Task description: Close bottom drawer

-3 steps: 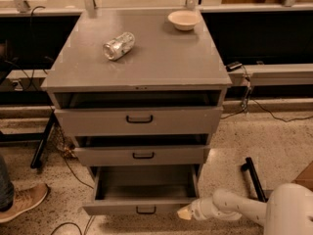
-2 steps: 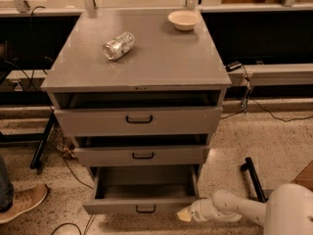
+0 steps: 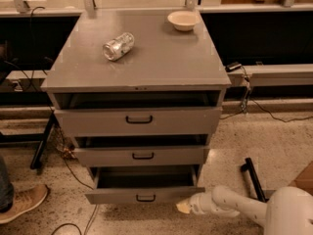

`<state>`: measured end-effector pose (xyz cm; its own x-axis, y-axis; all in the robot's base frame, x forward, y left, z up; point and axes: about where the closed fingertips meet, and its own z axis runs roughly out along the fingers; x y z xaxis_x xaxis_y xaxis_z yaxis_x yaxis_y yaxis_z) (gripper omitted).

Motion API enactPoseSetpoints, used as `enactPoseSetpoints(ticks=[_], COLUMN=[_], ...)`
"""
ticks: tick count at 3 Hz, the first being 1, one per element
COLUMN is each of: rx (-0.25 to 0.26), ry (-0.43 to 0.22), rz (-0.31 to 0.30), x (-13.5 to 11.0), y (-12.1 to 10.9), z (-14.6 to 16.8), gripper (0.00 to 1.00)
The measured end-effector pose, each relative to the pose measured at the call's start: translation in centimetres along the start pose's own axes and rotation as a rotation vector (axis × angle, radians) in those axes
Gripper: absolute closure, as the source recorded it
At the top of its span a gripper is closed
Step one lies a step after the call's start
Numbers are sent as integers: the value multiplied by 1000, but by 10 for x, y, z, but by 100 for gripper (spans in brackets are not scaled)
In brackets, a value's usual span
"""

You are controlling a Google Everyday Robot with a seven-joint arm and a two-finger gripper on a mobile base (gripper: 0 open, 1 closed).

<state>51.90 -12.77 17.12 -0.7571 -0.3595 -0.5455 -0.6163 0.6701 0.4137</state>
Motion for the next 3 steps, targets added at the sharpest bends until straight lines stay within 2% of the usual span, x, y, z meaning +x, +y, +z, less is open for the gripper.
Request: enactPoseSetpoints(ticks=[1,2,3], rx=[9,-6,-6], ry=[-71,-116,-116], rz=[-46,-80,-80], x=[-36,-55,-55], y=[-16,-16,-16], z=[8,18,18], gripper=[100,100,100])
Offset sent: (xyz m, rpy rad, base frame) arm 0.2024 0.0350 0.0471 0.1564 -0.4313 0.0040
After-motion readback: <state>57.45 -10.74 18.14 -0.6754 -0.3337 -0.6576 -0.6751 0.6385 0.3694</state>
